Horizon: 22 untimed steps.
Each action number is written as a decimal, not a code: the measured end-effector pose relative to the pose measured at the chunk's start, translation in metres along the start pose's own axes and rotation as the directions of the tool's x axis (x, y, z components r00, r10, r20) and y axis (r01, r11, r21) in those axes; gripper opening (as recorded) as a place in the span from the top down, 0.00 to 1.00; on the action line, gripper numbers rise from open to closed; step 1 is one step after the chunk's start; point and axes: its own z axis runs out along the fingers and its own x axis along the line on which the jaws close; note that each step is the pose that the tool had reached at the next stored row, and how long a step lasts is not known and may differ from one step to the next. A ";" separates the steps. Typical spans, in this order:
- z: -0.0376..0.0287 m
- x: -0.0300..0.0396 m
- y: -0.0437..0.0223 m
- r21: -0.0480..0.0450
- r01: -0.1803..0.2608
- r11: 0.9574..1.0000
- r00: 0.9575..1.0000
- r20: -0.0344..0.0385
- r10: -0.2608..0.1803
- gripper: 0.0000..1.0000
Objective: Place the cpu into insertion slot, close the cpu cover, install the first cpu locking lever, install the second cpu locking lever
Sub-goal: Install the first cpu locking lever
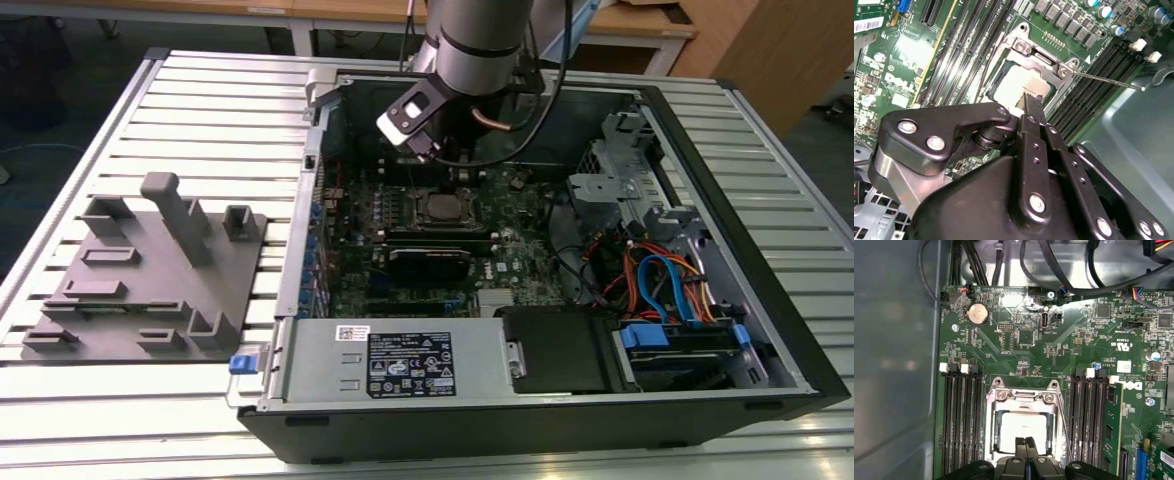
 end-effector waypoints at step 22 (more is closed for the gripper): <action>-0.0067 0.0005 -0.0001 0.008 0.122 0.993 0.993 0.001 -0.122 0.90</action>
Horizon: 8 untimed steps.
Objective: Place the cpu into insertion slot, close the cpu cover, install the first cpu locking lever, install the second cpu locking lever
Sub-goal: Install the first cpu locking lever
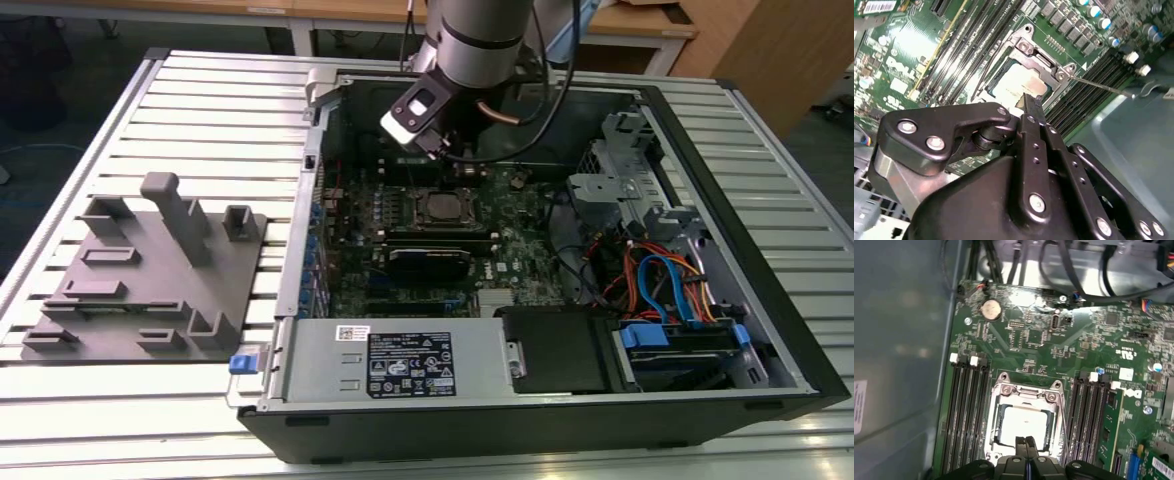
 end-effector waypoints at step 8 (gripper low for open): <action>0.0002 0.0000 0.0000 -0.016 0.067 0.998 0.998 0.005 -0.067 0.90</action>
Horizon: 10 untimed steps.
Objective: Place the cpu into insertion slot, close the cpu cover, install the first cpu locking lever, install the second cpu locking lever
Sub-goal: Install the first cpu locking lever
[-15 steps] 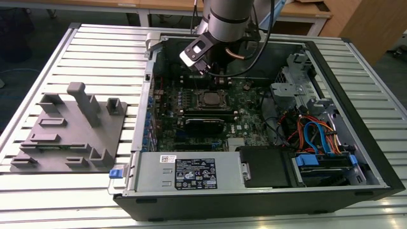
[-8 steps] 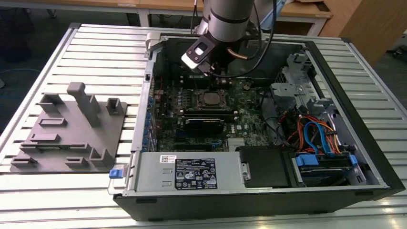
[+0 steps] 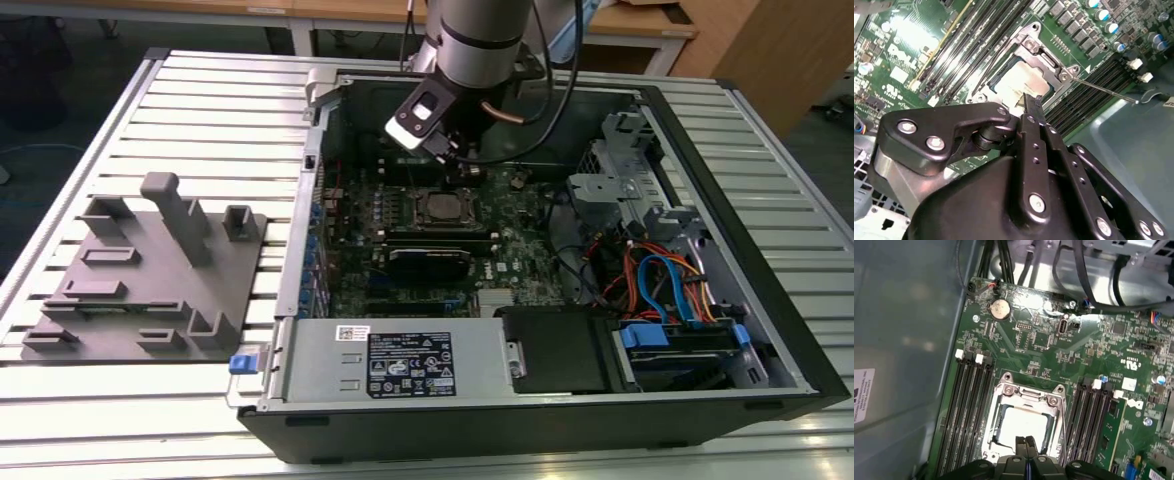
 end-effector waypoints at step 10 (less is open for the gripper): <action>-0.0001 0.0000 0.0000 0.005 0.117 0.993 0.993 0.000 -0.117 0.90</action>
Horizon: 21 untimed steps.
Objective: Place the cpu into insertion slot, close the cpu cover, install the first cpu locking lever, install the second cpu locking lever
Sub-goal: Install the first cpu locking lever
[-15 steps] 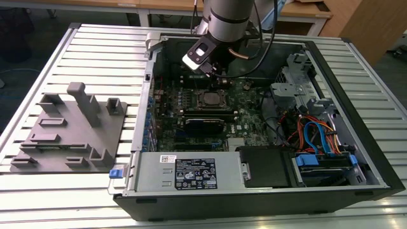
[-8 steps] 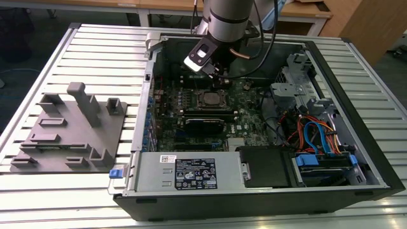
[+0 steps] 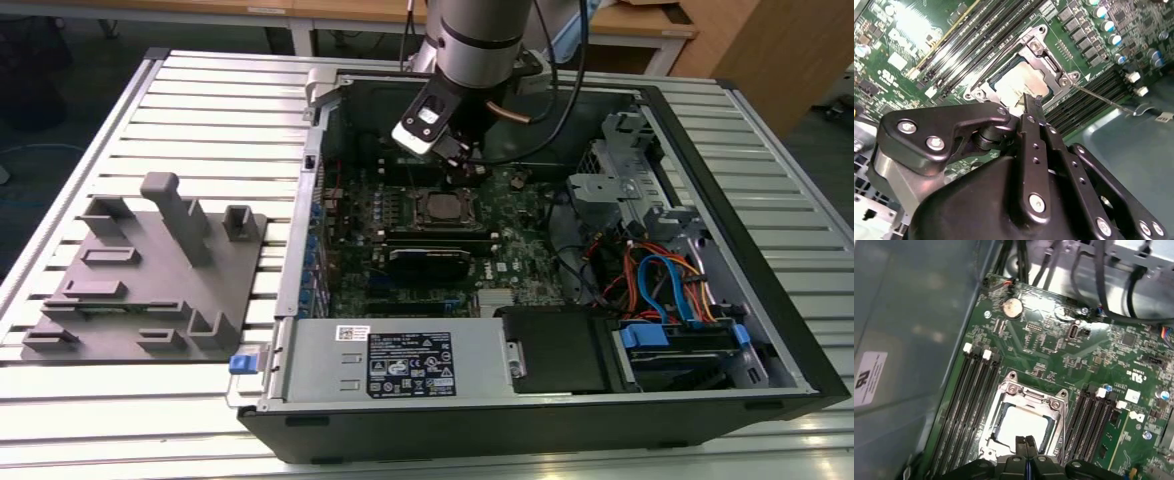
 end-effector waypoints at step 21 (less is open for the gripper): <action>0.0005 0.0025 -0.0071 0.006 0.103 0.995 0.995 -0.003 -0.103 0.90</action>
